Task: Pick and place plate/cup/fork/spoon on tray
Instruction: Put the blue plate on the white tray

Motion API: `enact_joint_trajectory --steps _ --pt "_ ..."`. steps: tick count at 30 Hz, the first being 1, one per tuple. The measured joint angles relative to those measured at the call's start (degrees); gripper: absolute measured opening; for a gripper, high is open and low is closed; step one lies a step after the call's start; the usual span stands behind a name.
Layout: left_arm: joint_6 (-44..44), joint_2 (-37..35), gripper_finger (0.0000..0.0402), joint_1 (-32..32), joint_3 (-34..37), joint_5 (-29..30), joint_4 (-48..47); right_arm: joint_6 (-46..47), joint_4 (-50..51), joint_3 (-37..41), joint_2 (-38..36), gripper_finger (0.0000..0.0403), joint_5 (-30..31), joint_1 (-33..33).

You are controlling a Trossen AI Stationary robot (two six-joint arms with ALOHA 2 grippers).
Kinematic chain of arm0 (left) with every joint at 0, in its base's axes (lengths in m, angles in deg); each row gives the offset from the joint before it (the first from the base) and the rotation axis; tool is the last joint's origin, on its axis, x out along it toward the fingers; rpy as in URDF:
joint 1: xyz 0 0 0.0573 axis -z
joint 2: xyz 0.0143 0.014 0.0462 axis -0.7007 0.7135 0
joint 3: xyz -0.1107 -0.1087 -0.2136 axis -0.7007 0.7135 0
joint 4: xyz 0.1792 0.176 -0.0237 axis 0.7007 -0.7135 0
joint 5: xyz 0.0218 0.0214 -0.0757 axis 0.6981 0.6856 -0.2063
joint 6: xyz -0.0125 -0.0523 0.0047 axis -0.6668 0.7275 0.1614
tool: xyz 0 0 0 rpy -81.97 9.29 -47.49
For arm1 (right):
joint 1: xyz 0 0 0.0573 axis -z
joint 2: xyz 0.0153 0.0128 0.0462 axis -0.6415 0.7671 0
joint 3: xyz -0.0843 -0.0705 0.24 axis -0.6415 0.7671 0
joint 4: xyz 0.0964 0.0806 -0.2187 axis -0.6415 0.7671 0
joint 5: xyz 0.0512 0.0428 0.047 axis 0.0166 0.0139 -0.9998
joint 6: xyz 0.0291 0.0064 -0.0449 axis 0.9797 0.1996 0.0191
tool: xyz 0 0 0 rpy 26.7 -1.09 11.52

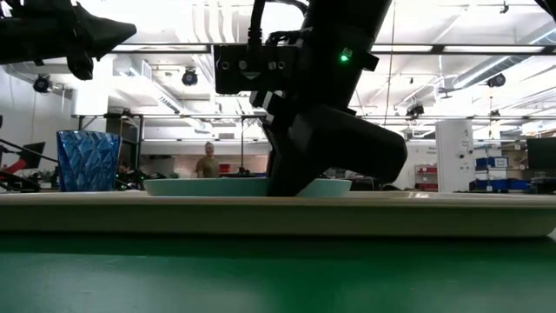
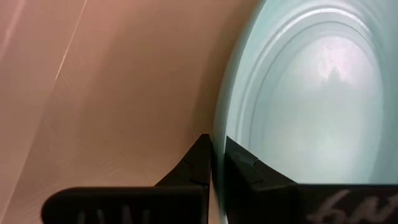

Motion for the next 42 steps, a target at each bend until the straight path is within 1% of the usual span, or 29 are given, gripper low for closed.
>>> enact_joint_trajectory --steps 35,42 --pt "0.05 0.00 0.0001 0.00 0.00 0.00 0.00 -0.24 -0.02 -0.17 -0.07 0.0010 -1.88 -0.37" --pt "0.01 0.00 0.0001 -0.02 0.00 0.00 0.00 0.17 -0.06 -0.17 -0.07 0.0034 -2.37 -0.36"
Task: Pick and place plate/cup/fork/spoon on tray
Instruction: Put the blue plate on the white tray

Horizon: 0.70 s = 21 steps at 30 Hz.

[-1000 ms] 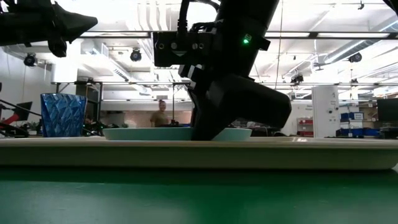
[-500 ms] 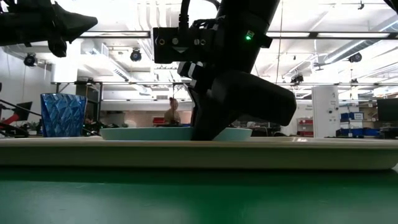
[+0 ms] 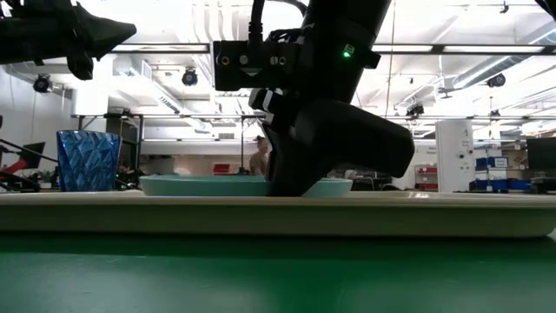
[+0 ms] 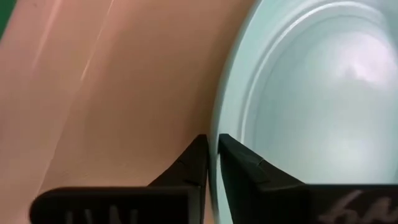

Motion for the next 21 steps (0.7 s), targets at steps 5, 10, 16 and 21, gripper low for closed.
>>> enact_joint_trajectory --steps 5,10,16,21 --pt "0.00 0.00 0.0001 0.01 0.00 0.00 0.00 0.59 0.01 0.00 0.02 0.0054 -0.21 -0.04" --pt "0.00 0.00 0.0001 0.02 0.00 0.00 0.00 0.55 0.18 0.00 0.02 0.0077 0.10 -0.04" --pt "0.00 0.00 0.0001 0.00 0.00 0.00 0.00 0.58 0.98 0.02 -0.69 0.0095 -0.11 -0.03" --pt "-0.02 0.00 0.0001 0.01 0.00 0.00 0.00 2.70 1.74 0.02 -2.75 0.0093 -3.06 -0.05"
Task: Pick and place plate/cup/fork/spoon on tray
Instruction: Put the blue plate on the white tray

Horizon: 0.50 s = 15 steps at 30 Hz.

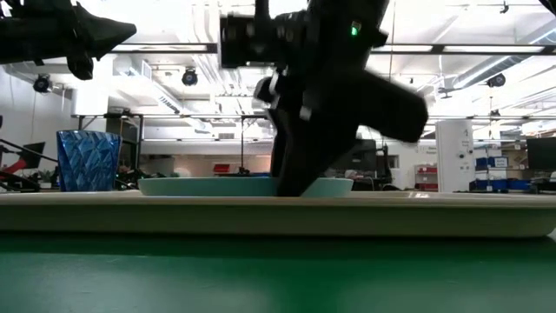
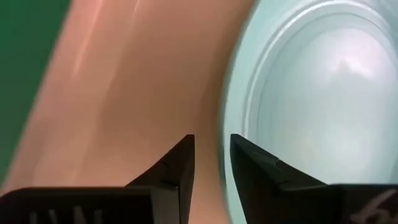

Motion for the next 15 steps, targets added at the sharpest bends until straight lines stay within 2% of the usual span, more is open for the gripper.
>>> enact_joint_trajectory --steps 8,15 --pt "-0.01 -0.01 0.0001 0.00 0.00 0.00 0.00 4.63 1.05 0.00 -4.29 0.0093 -0.52 -1.58" --pt "0.02 -0.02 0.0001 0.01 0.00 0.00 0.00 1.96 -3.23 0.90 -5.03 0.0077 10.09 -5.25"
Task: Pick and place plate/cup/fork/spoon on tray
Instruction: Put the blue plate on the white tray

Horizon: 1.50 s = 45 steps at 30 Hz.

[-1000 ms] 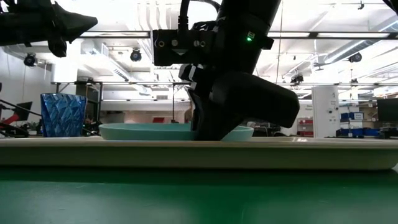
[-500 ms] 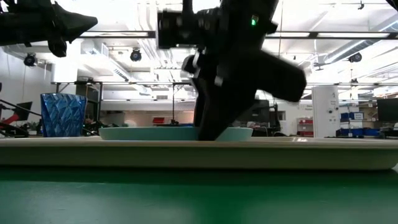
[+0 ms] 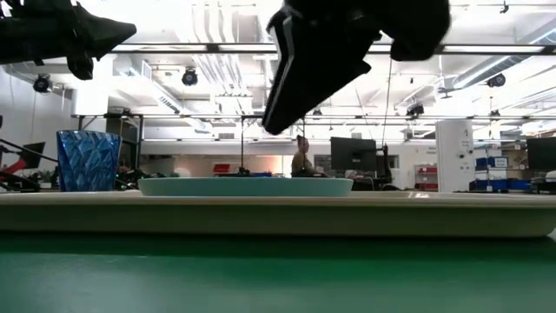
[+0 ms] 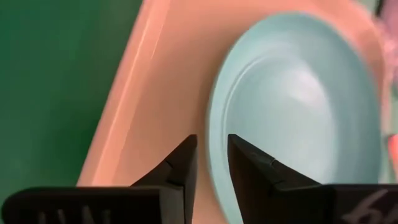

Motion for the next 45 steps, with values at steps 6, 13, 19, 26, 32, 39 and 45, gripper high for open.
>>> enact_joint_trajectory --steps 6,13,19,26,32,39,45 --pt "0.02 0.00 0.0001 -0.02 0.00 0.00 0.02 -8.80 -8.32 1.91 0.00 0.0060 4.61 -0.53" --pt "0.06 0.02 0.0001 0.00 0.00 0.00 0.00 -12.37 -10.26 1.94 -1.00 0.0043 0.90 1.96" --pt "0.09 0.02 0.0001 -0.01 0.00 0.00 0.01 -13.22 -12.56 2.21 -3.22 0.0035 -7.22 4.00" --pt "0.12 0.01 0.0001 -0.02 0.00 0.00 0.02 -18.26 -23.33 7.58 -4.98 0.0034 -10.16 6.46" --pt "0.11 0.00 0.0001 0.00 0.00 0.00 -0.02 -17.95 -39.46 14.61 -5.27 0.0034 -10.93 12.41" --pt "0.10 0.00 0.0001 -0.01 0.00 0.00 0.00 -10.14 -58.49 23.09 -5.22 0.0033 -26.45 20.70" --pt "0.08 0.02 0.0001 0.00 0.00 0.00 0.00 -0.54 -57.46 27.33 -5.18 0.0033 -22.33 23.81"
